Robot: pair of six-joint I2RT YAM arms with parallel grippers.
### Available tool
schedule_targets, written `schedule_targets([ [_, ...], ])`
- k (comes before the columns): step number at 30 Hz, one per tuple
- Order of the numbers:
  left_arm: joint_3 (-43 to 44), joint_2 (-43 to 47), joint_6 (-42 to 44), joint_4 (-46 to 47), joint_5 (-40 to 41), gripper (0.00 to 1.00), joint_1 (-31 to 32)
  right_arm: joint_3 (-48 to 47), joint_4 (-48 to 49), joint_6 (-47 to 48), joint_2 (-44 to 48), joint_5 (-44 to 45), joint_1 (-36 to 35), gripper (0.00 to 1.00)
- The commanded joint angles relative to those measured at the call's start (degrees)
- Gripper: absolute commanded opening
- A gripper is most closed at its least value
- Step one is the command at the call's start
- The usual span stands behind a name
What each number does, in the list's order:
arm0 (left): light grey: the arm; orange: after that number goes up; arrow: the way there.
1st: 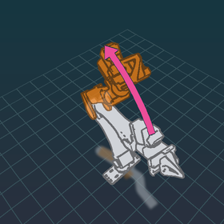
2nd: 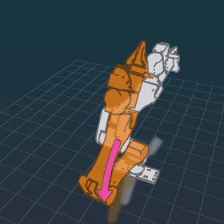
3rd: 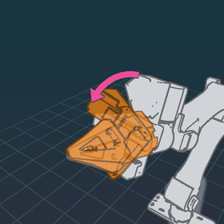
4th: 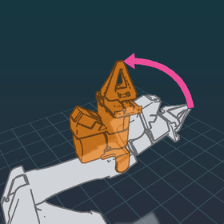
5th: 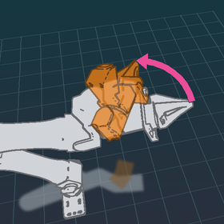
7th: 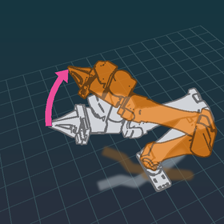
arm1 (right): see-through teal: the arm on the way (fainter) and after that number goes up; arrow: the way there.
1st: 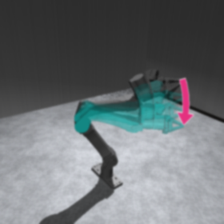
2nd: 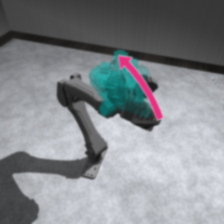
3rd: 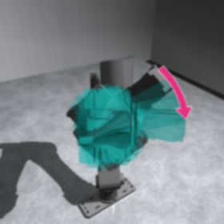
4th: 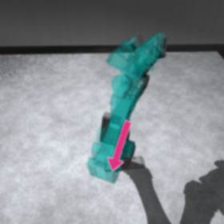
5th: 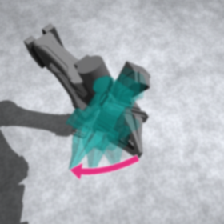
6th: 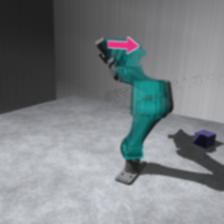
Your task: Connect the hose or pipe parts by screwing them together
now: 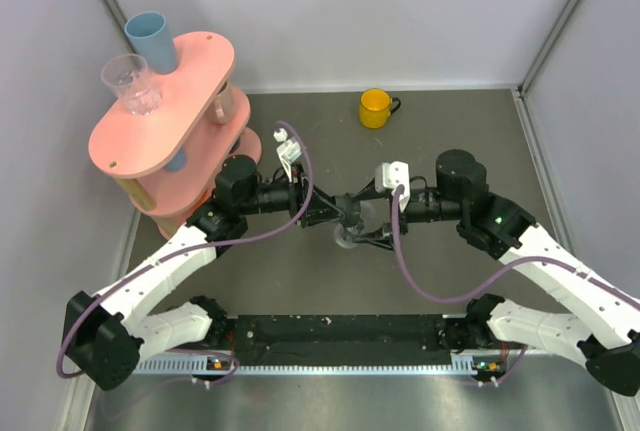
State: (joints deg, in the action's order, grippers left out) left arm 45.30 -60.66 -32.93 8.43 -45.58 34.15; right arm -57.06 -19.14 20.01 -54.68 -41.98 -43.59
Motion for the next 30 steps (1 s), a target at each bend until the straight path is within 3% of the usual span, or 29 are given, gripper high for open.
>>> schedule_targets([
  [1,1.02,1.16,-1.35,6.34,-1.96,0.0,0.21,-0.86,0.77,-0.14,-2.53,-2.94,-1.49,0.8],
  [13,-0.65,2.66,0.23,8.1,-3.37,0.0,0.21,-0.51,0.68,-0.94,-6.32,0.14,-2.02,0.81],
  [21,-1.35,3.01,0.67,9.06,-3.28,0.0,0.21,-0.51,0.85,-1.55,-8.43,-2.5,-3.6,0.81],
  [30,-2.14,3.36,2.69,7.13,-3.02,0.0,0.21,-2.09,0.51,-2.17,-7.38,7.95,-4.04,0.85],
])
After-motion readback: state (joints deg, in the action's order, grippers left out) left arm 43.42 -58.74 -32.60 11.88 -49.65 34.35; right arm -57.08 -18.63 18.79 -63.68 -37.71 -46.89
